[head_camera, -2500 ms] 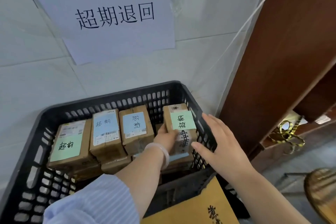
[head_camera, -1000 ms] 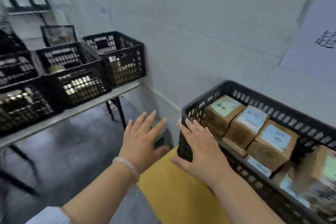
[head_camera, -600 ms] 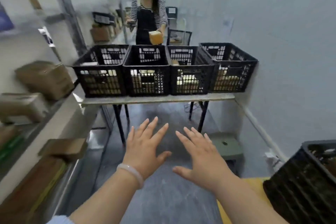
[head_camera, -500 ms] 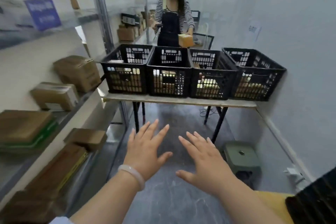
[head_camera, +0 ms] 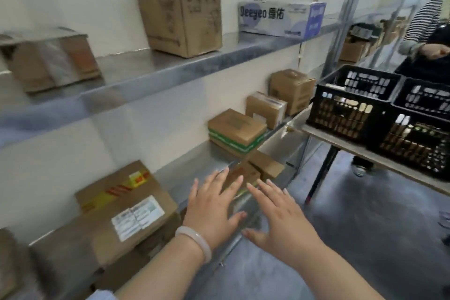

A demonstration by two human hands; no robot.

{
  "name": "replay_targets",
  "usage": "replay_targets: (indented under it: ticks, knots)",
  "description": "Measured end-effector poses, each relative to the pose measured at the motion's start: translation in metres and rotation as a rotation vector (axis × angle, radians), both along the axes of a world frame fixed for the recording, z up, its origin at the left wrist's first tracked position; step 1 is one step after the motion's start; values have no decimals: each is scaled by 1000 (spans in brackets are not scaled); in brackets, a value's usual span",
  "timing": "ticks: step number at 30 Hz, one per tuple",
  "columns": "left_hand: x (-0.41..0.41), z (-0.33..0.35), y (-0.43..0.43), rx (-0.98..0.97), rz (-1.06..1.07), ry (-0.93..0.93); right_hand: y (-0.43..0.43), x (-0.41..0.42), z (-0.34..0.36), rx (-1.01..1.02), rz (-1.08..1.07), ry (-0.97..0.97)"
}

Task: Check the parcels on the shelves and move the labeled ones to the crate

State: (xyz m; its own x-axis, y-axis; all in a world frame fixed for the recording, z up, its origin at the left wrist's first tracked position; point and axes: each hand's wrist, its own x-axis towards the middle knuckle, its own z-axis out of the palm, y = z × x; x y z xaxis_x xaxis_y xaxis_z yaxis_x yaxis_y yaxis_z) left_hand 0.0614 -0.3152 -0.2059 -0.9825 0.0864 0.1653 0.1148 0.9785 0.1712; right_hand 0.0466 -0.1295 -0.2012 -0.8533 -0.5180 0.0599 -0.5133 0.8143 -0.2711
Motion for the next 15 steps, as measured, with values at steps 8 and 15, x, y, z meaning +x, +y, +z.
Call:
replay_targets:
  ticks: [8, 15]
  knots:
    - [15, -12, -72, 32, 225, -47, -81, -28, -5, 33, 196, 48]
    - [-27, -13, -75, 38, 332, -91, -95, -90, -15, 12, 253, 42]
